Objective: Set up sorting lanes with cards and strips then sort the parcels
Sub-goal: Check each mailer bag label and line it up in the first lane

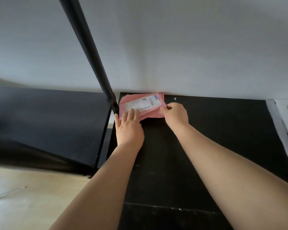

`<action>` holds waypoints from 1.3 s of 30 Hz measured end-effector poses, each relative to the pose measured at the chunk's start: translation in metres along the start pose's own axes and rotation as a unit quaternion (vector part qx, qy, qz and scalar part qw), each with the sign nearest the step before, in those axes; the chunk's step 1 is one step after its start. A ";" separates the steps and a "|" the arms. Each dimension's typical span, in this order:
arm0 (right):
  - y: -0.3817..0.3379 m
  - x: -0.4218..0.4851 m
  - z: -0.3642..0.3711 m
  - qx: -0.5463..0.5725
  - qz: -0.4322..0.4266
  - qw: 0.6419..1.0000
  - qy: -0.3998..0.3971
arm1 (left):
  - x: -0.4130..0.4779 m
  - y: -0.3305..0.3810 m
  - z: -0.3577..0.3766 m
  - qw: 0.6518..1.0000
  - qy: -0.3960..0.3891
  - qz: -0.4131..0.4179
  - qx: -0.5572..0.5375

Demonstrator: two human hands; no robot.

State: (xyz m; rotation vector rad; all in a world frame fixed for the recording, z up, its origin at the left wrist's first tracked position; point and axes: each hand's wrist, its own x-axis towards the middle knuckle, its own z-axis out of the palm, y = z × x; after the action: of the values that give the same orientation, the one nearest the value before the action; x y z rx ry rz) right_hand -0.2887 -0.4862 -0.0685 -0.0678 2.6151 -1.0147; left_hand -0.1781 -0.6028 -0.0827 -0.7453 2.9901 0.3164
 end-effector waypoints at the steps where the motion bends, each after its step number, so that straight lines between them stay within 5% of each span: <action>1: 0.000 -0.001 0.000 0.005 0.004 1.000 0.008 | -0.003 0.000 0.002 1.000 -0.001 0.001 0.002; 10: 0.007 -0.041 -0.027 -0.014 0.024 0.999 0.035 | -0.050 0.015 -0.013 1.000 -0.002 0.008 -0.019; 14: 0.004 -0.075 -0.058 -0.037 -0.017 0.998 0.057 | -0.078 0.029 -0.033 1.000 -0.025 0.008 0.007; 19: 0.002 -0.128 -0.107 -0.089 -0.090 0.990 0.070 | -0.115 0.049 -0.075 0.995 0.023 -0.029 -0.093; 25: 0.013 -0.205 -0.172 0.024 -0.169 0.980 0.106 | -0.176 0.077 -0.119 0.966 0.098 -0.041 -0.235; 30: 0.033 -0.266 -0.218 0.097 -0.220 0.962 0.130 | -0.234 0.103 -0.150 0.954 0.172 0.000 -0.245; 32: 0.041 -0.288 -0.234 0.123 -0.239 0.953 0.138 | -0.252 0.113 -0.164 0.963 0.173 0.011 -0.207; 39: 0.054 -0.360 -0.282 0.207 -0.299 0.918 0.158 | -0.328 0.139 -0.198 0.888 0.119 -0.042 -0.442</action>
State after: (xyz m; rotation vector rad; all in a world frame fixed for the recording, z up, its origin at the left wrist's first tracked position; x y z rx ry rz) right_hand -0.0364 -0.2044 0.1945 -0.6870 2.6385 -1.9104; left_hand 0.0477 -0.3727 0.1671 -0.9955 2.9042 1.7611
